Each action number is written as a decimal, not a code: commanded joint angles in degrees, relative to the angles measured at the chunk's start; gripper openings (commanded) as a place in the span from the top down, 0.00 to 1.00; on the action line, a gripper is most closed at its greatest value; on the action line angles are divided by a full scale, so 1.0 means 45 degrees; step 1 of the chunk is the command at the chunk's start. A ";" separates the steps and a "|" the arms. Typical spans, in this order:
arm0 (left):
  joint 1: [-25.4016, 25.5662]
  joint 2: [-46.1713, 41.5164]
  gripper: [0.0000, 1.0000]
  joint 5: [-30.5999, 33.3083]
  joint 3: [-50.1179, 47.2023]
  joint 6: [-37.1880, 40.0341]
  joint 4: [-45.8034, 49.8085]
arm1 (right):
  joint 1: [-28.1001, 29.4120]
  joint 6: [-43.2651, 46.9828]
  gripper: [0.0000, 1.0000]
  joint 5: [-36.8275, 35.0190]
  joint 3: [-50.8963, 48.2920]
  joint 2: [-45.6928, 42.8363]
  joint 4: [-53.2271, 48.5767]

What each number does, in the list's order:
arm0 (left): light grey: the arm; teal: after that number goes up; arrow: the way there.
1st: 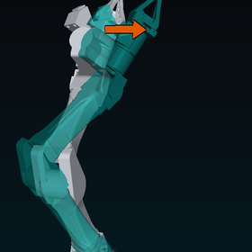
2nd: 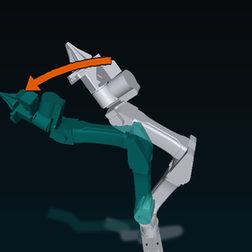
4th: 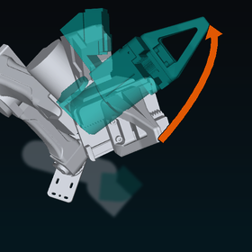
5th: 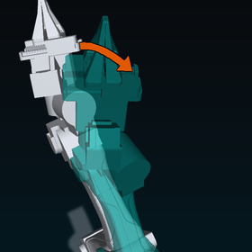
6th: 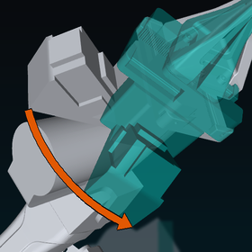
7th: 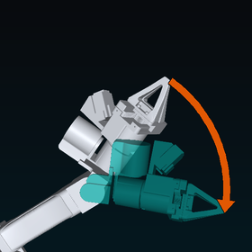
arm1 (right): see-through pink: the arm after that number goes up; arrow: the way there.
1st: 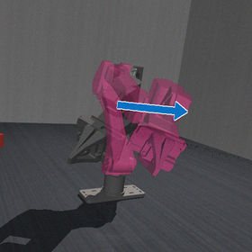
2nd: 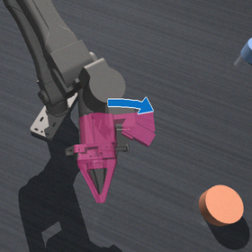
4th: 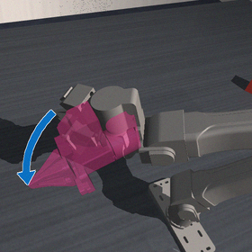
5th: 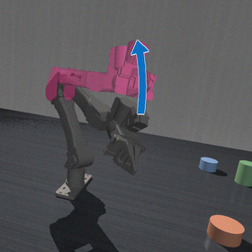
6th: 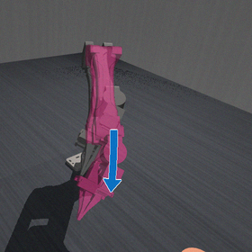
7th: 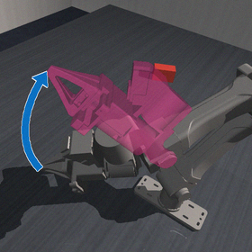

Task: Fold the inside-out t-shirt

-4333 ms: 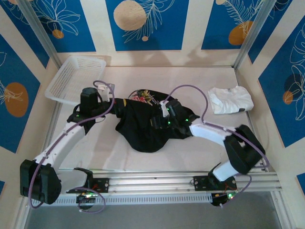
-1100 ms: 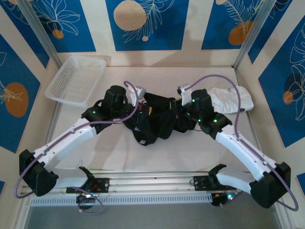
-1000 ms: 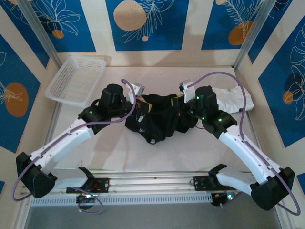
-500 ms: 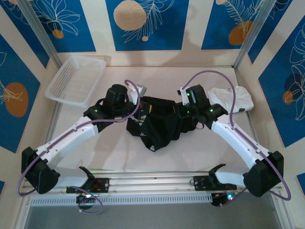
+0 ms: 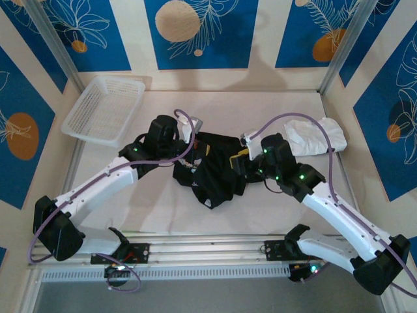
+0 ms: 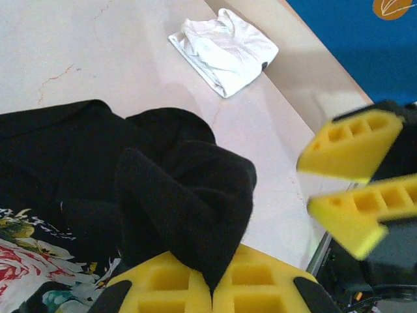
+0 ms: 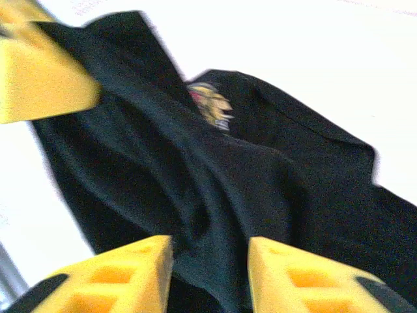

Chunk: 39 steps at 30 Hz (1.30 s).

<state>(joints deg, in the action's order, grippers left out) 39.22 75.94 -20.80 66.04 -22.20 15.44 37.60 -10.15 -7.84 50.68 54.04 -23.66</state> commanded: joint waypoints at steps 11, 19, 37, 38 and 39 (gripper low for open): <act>-0.0110 -0.0016 1.00 -0.0523 0.0230 -0.0180 -0.0625 | 0.1195 -0.1888 0.77 -0.0712 -0.1279 0.1638 0.3559; -0.0104 -0.0039 1.00 -0.0637 0.0197 -0.0204 -0.0763 | 0.0784 -0.2284 0.74 -0.0887 -0.1026 0.2798 0.3685; -0.0180 0.0245 1.00 0.2498 0.0313 0.0279 -0.0005 | -0.0479 -0.2491 1.00 0.3376 -0.0454 0.0847 0.3871; -0.0213 0.0319 1.00 0.2795 0.0396 0.0284 0.0065 | -0.0592 -0.2707 1.00 0.3800 -0.0457 0.0684 0.3922; -0.0248 0.0453 1.00 0.3031 0.0525 0.0301 0.0134 | -0.0697 -0.2982 1.00 0.4242 -0.0433 0.0550 0.4033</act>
<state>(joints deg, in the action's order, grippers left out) 39.05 76.55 -13.19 66.24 -21.98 15.29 35.46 -20.49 2.35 46.94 58.35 -6.59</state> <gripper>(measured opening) 0.049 0.066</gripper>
